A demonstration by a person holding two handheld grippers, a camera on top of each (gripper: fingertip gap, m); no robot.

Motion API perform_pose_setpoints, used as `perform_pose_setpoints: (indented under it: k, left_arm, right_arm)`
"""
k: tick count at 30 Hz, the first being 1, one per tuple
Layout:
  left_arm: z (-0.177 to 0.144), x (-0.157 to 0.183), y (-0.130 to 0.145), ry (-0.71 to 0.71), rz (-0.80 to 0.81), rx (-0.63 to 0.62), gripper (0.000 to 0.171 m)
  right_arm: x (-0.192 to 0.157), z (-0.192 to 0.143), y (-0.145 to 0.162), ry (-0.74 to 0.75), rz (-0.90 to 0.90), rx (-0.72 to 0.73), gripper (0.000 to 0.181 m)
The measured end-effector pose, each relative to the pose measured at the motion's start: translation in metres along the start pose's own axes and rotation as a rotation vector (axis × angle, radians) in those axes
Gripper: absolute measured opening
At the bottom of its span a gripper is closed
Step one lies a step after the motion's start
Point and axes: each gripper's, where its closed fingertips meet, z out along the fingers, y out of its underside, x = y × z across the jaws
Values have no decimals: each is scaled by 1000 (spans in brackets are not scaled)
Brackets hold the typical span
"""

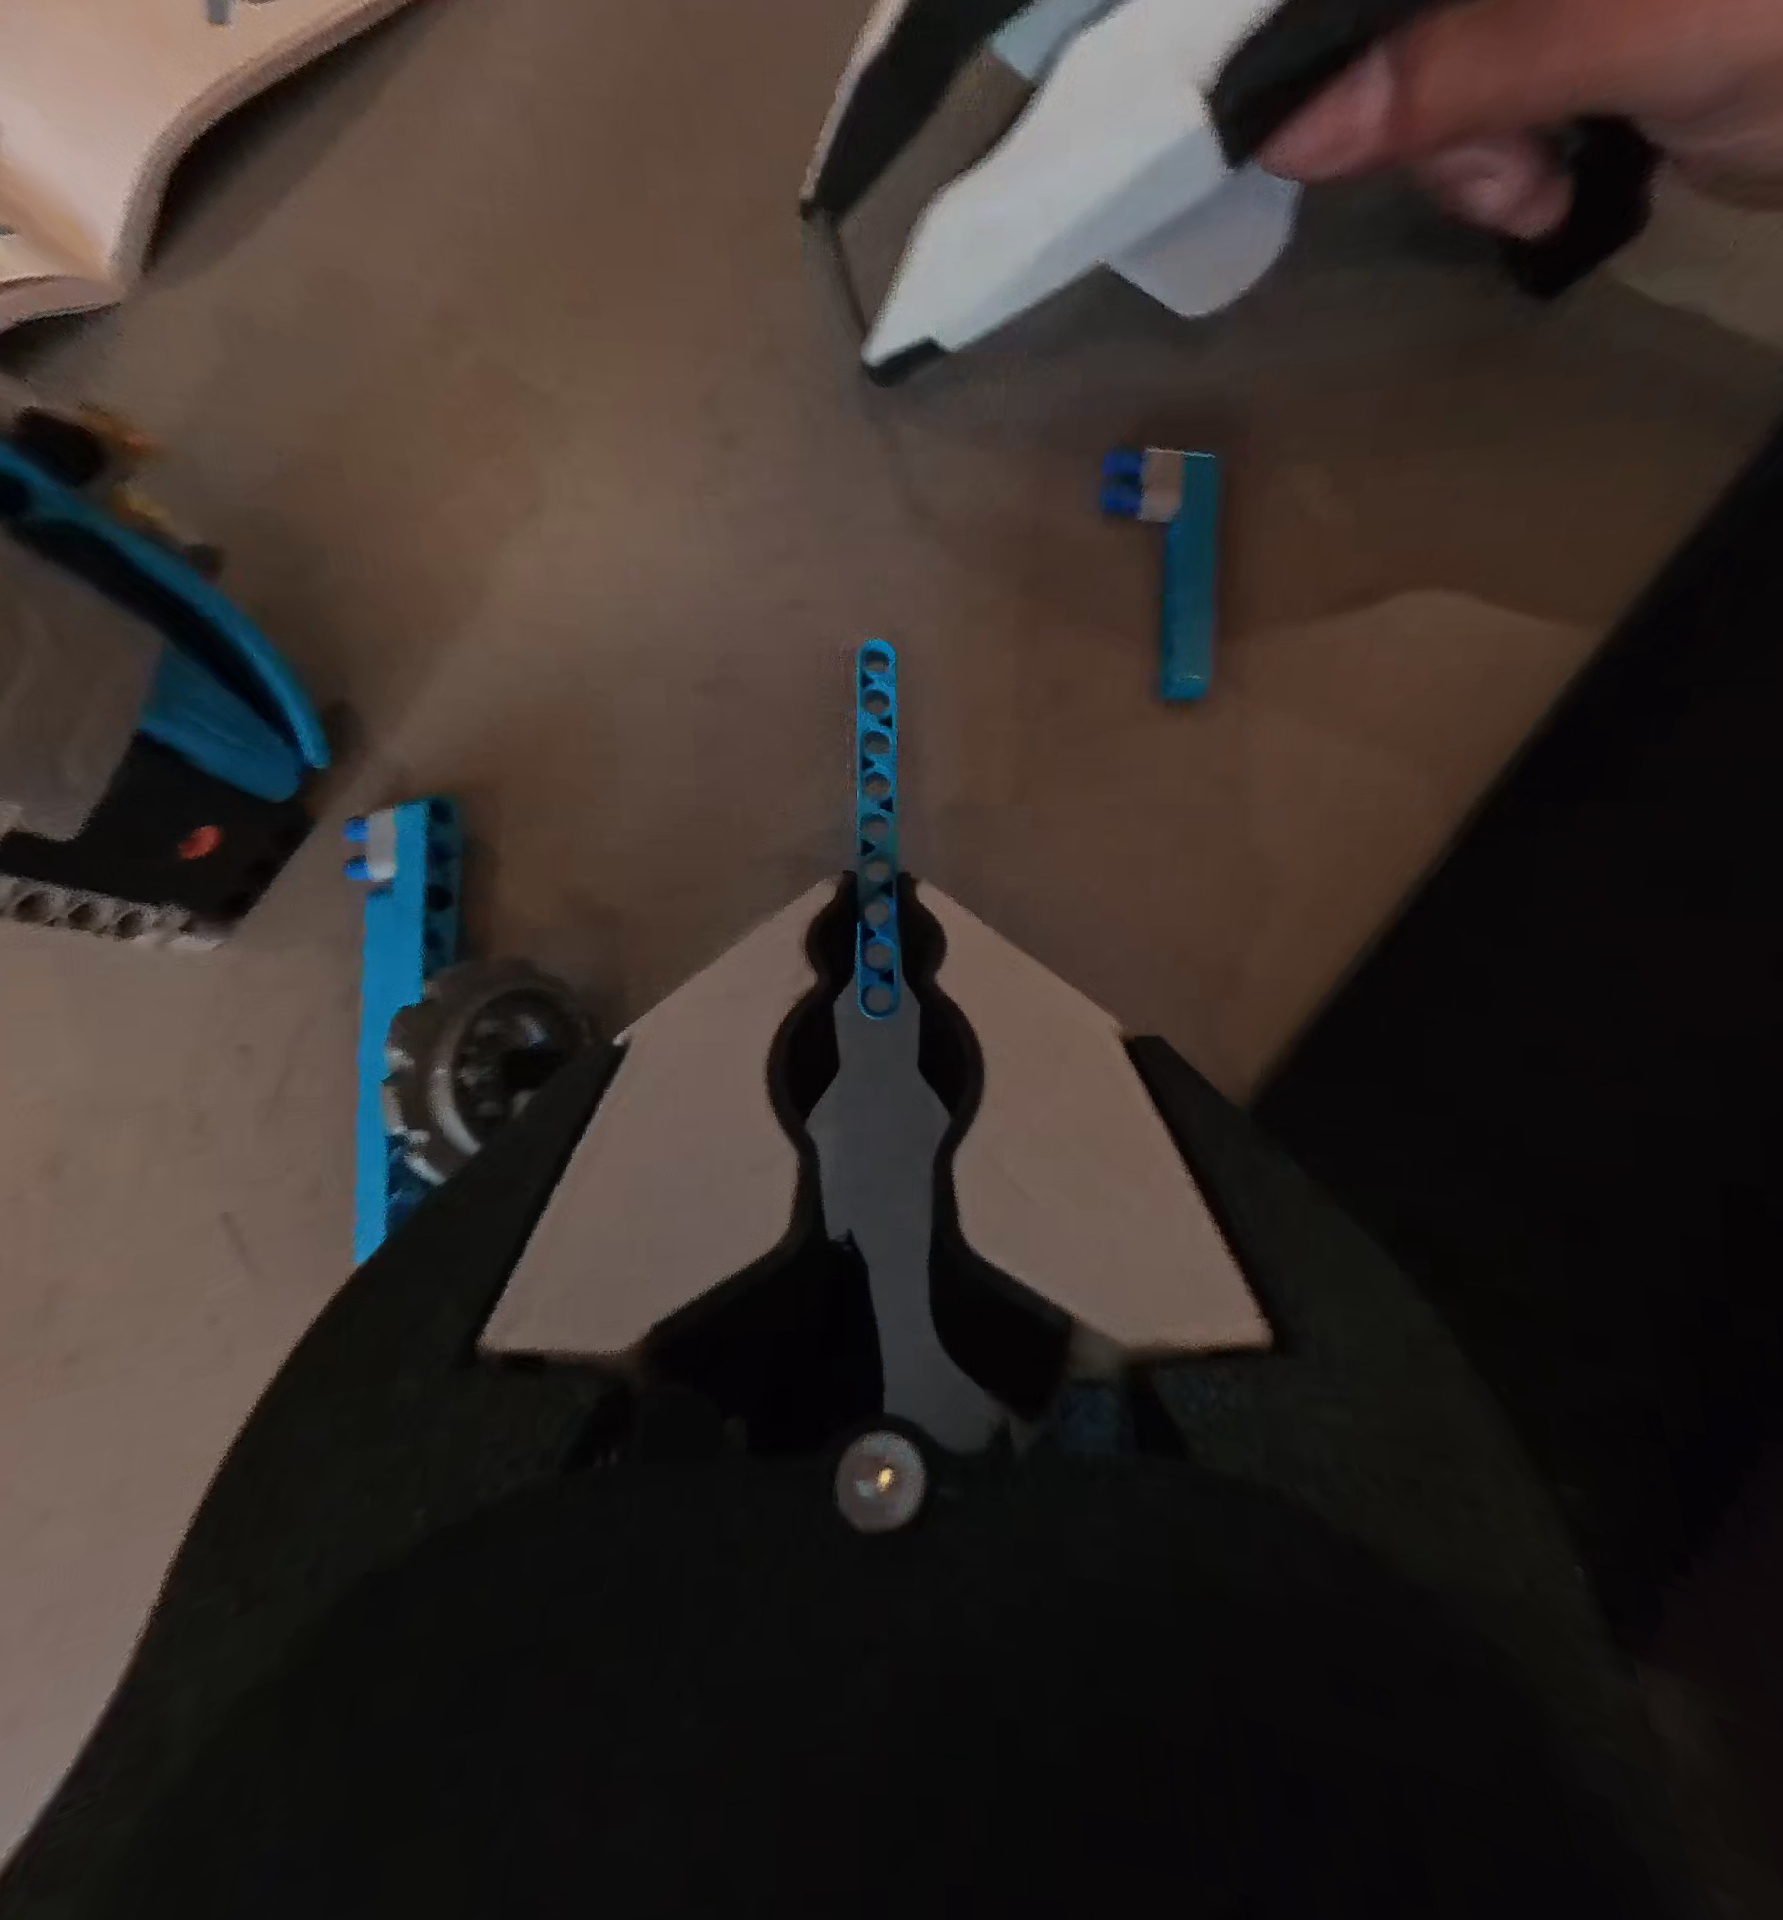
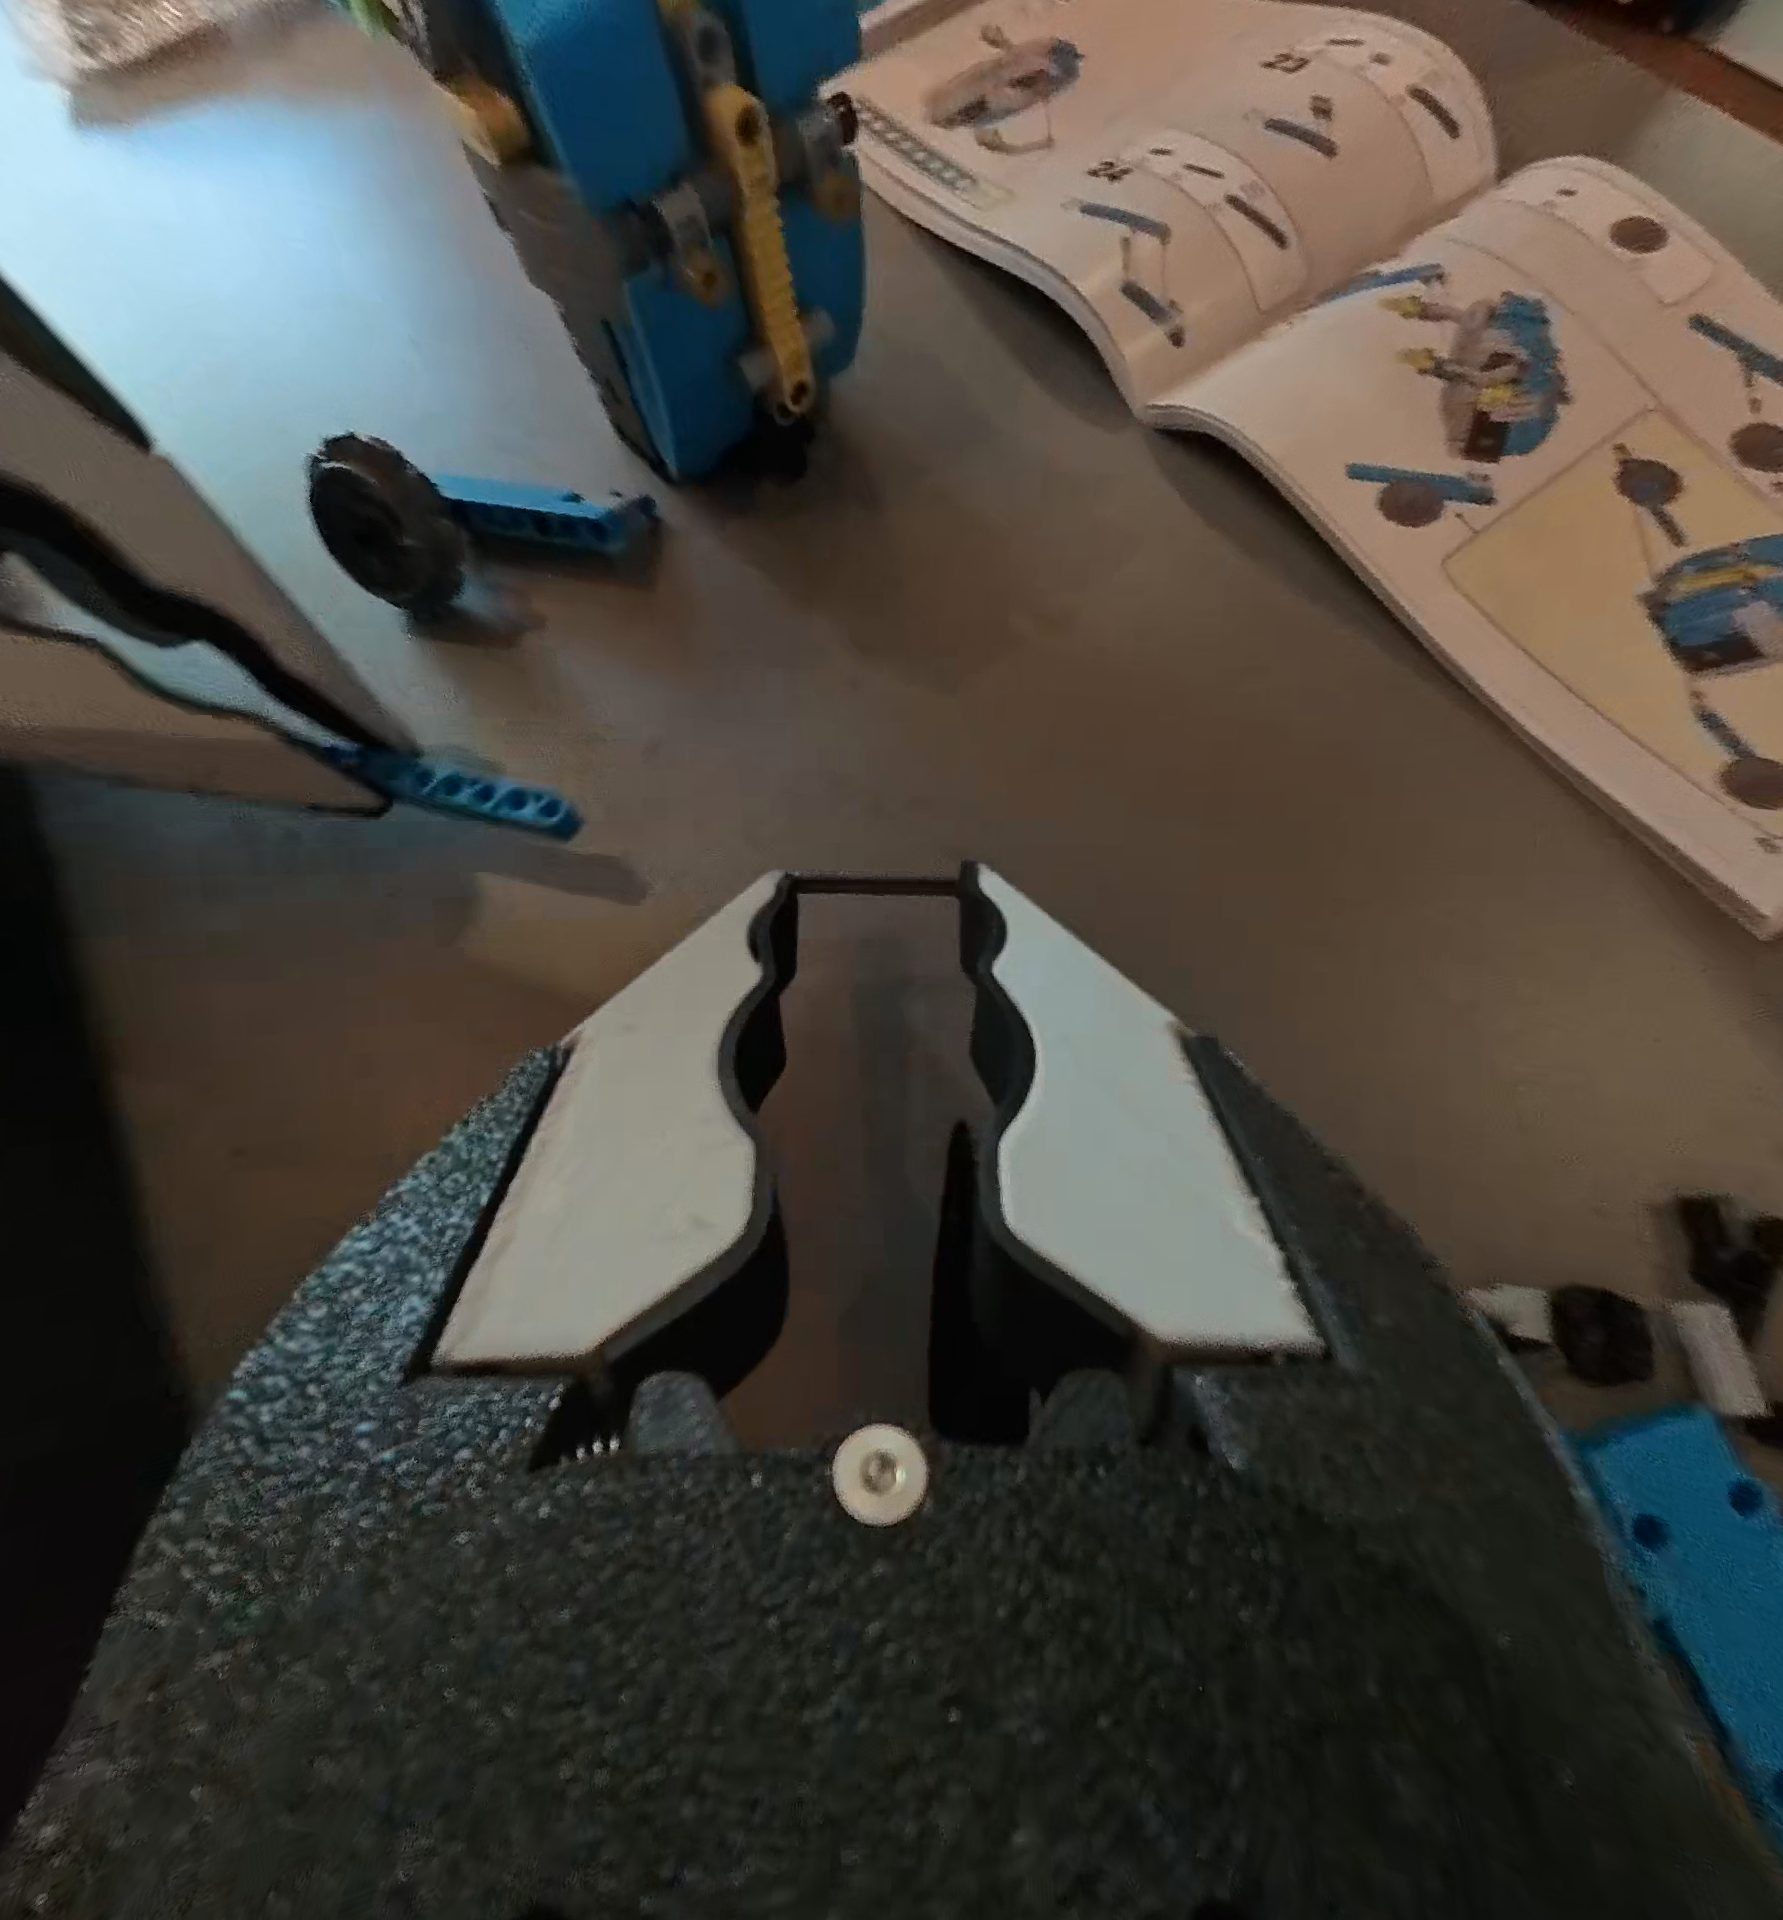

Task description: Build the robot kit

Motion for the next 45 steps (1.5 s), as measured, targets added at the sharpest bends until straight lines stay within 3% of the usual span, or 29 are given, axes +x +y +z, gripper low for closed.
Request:
perform_pose_setpoints:
  k: [6, 11, 13, 20, 25, 30, 36, 41, 45]
  left_arm:
    - [5, 9, 10, 23, 74, -44, 7]
    - [0, 6, 17, 53, 26, -40, 9]
    - [-6, -2, 18, 23, 12, -24, 24]
    - [-57, -57, 7, -81, -65, 189, 23]
    - [-46, -64, 20, 9, -93, 158, 37]
    - [-35, -62, 24, 46, -69, 109, 17]
    - [-35, -60, 28, -48, 166, 92, 14]
    - [-35, -60, 28, -53, 181, 100, 13]
    - [-34, -63, 29, -5, 71, 86, 14]
  right_arm:
    - [16, -4, -3, 56, 28, 24, 31]
    - [17, 0, -5, 24, 56, 34, 31]
    - [17, 3, -8, 14, 50, 40, 31]
    - [13, 7, -19, -27, 59, 83, 31]
    - [7, 11, -23, -97, 99, 87, 31]
    - [-34, 23, -32, -262, -16, 46, 31]
    - [-72, 39, -37, -384, -178, 18, 31]
    - [-82, 42, -39, -406, -187, 21, 31]
    - [-78, 43, -37, -389, -180, 16, 31]
